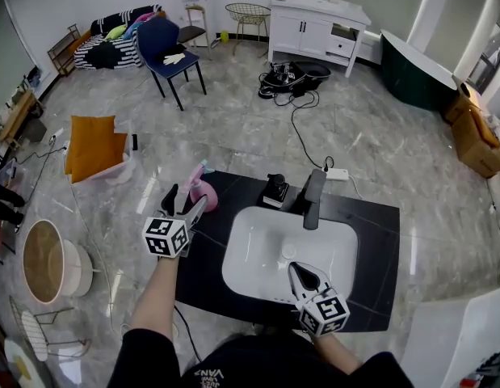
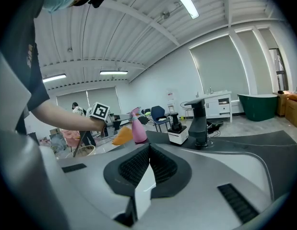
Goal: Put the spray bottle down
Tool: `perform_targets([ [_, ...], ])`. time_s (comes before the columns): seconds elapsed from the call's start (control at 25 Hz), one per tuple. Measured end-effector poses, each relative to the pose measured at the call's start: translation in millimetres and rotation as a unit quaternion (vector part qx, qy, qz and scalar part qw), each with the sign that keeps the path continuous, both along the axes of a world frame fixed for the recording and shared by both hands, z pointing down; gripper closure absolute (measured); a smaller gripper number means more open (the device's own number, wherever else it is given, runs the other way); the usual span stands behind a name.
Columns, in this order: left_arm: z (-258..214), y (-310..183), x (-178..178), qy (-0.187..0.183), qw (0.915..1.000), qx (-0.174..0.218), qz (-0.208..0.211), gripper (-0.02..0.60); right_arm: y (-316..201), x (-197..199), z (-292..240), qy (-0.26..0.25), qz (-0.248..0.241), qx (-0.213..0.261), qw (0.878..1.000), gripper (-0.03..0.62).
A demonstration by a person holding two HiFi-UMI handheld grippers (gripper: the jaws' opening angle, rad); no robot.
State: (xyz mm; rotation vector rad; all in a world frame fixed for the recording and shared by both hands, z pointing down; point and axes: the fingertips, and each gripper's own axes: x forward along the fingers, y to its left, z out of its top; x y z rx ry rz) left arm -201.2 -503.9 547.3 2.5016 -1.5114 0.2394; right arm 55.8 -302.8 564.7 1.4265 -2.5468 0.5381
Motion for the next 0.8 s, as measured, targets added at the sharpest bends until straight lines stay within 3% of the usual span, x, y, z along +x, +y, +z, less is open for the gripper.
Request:
perform_targets([
  [0.44, -29, 83, -34, -0.001, 0.9995, 0.029, -0.015, 0.205, 47, -22, -18, 0.0, -0.014, 0.02, 1.0, 0.594],
  [0.64, -47, 132, -45, -0.004, 0.999, 0.045, -0.007, 0.314, 72, -38, -28, 0.0, -0.024, 0.029, 0.999, 0.594],
  [0.8, -55, 171, -52, -0.011, 0.9982, 0.057, -0.013, 0.363, 94, -48, -32, 0.002, -0.033, 0.035, 0.999, 0.594],
])
